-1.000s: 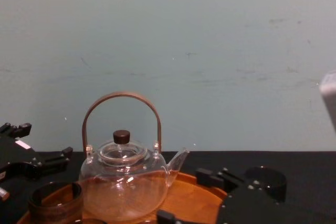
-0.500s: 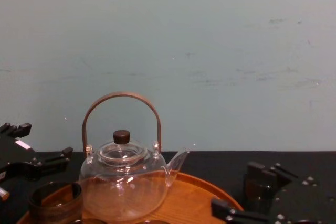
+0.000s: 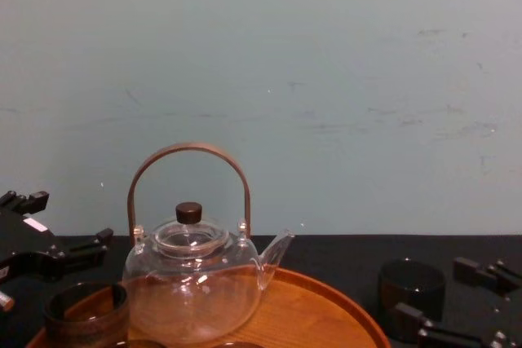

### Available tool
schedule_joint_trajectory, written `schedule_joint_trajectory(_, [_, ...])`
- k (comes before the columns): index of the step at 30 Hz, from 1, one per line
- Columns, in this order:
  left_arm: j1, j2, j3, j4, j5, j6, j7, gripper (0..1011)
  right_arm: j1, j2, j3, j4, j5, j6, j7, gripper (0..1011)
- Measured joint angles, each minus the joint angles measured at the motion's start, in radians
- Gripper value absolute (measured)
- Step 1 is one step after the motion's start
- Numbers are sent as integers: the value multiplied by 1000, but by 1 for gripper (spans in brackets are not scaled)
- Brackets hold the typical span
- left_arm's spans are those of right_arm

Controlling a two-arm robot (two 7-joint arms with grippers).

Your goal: Pick up the glass from the table and place it on the tray.

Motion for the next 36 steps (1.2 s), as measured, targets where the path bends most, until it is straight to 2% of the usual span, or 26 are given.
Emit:
schedule_joint_trajectory(16, [0,0,0,0,0,0,0,1001,-8,-20,66,51,12,23,-20,1002])
schedule_joint_trajectory(23, [0,0,0,0,0,0,0,1001,33,-40,88,112,43,54,-18,1002])
schedule_joint_trajectory(36, [0,0,0,0,0,0,0,1002,135,-71,78,219,27,78,-22,1002])
